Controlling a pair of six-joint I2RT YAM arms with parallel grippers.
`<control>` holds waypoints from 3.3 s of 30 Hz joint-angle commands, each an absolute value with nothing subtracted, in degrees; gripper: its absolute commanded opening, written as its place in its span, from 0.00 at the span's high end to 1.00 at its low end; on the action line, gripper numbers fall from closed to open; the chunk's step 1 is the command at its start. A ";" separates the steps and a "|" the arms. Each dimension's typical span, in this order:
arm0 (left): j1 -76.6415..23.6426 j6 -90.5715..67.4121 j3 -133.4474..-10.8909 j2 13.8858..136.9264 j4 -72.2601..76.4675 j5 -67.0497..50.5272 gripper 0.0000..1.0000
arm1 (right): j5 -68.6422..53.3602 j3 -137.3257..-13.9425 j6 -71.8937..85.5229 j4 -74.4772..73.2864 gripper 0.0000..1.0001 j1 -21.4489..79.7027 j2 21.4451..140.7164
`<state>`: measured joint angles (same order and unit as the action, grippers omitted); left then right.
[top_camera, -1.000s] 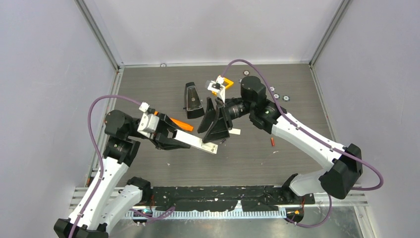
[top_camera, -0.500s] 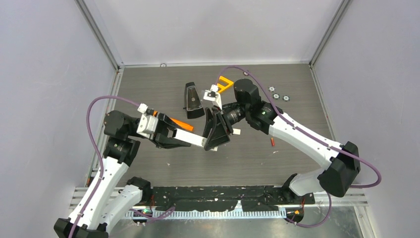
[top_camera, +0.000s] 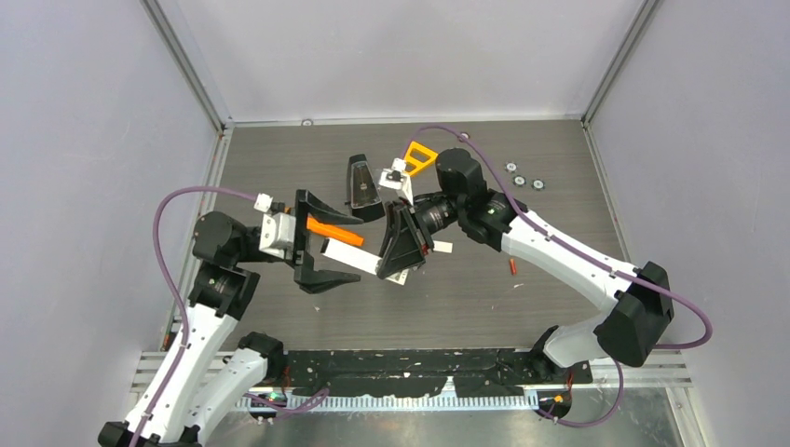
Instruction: Load the batteries into the remote control
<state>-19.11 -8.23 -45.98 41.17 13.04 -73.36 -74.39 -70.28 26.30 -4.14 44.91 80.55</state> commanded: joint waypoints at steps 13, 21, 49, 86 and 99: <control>-18.98 -32.82 -44.46 37.97 15.46 -44.29 0.00 | -53.40 -68.26 26.92 6.73 0.91 42.45 73.72; -18.98 -46.69 -44.71 39.47 22.72 -34.53 0.00 | -45.81 -67.23 29.85 14.10 0.91 42.57 71.57; -18.75 -60.10 -43.17 46.66 28.66 -32.10 1.00 | -28.42 -66.36 35.75 18.15 0.23 45.17 75.39; -17.05 -34.92 -44.40 40.33 0.18 -30.32 0.95 | -4.45 -68.56 -18.42 -31.04 0.23 45.82 97.18; -16.04 -34.21 -45.57 41.09 -1.67 -31.68 0.94 | -6.62 -72.72 -27.26 -37.32 0.27 45.80 103.62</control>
<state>-16.60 -35.27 -42.85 41.19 -2.66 -30.24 -7.16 -72.25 -23.75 -36.53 45.74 103.15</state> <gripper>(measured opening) 0.272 0.739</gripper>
